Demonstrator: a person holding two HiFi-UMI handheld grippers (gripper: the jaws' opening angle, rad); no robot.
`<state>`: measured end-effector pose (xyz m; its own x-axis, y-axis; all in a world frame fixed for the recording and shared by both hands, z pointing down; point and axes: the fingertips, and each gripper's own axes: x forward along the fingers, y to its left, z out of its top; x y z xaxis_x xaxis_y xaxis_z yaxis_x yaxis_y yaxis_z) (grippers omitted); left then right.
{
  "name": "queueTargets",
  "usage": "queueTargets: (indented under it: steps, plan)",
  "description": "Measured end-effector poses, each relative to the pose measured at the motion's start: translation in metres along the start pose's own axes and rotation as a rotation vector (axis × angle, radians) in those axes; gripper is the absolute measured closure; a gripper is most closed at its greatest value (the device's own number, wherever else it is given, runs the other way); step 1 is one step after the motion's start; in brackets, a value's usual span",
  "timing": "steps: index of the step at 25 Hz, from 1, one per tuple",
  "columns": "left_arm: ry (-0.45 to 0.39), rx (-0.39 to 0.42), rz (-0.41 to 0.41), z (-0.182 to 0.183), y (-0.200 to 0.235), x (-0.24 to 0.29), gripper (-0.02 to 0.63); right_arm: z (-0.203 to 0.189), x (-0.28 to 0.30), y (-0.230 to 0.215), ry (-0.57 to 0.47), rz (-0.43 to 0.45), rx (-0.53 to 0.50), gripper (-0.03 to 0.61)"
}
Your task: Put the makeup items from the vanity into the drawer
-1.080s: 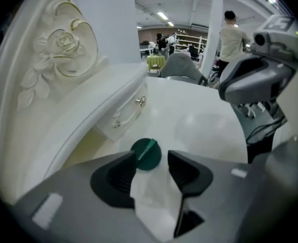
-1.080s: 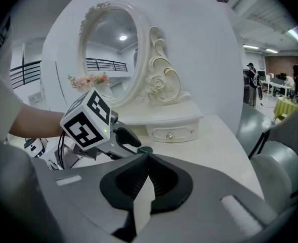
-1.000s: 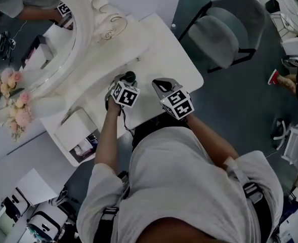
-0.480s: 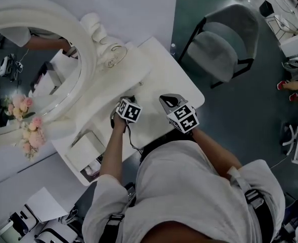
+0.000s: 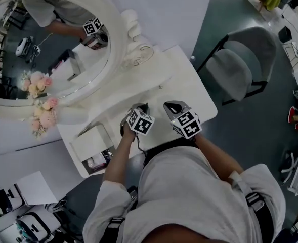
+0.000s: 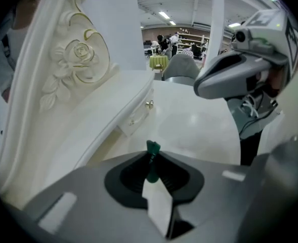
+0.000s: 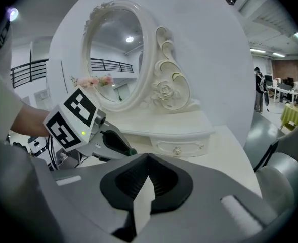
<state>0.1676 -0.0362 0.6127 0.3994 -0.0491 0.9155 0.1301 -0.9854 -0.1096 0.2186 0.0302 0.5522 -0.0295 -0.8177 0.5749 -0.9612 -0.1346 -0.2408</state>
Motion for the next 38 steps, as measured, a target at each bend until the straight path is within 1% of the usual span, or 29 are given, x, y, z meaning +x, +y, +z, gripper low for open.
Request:
queueTargets:
  steps: [3, 10, 15, 21, 26, 32, 38]
  plan:
    - [-0.013, -0.014, 0.035, -0.014, 0.004, -0.019, 0.569, 0.004, 0.01, 0.02, 0.008, 0.048, -0.032, 0.58]
    - [-0.042, -0.119, 0.114, -0.05, 0.02, -0.053, 0.569, 0.013, 0.039, 0.066, 0.025, 0.165, -0.121, 0.58]
    - [-0.038, -0.158, 0.148, -0.075, 0.022, -0.075, 0.569, 0.019, 0.054, 0.099, 0.037, 0.238, -0.173, 0.58]
    - [-0.055, -0.231, 0.202, -0.1, 0.028, -0.098, 0.569, 0.025, 0.065, 0.136, 0.036, 0.303, -0.225, 0.58]
    - [-0.083, -0.286, 0.252, -0.115, 0.034, -0.119, 0.569, 0.027, 0.072, 0.164, 0.039, 0.35, -0.269, 0.58]
    - [-0.105, -0.396, 0.32, -0.148, 0.041, -0.143, 0.569, 0.028, 0.081, 0.204, 0.032, 0.423, -0.304, 0.58]
    - [-0.149, -0.514, 0.389, -0.182, 0.049, -0.167, 0.569, 0.033, 0.092, 0.251, 0.02, 0.496, -0.333, 0.58]
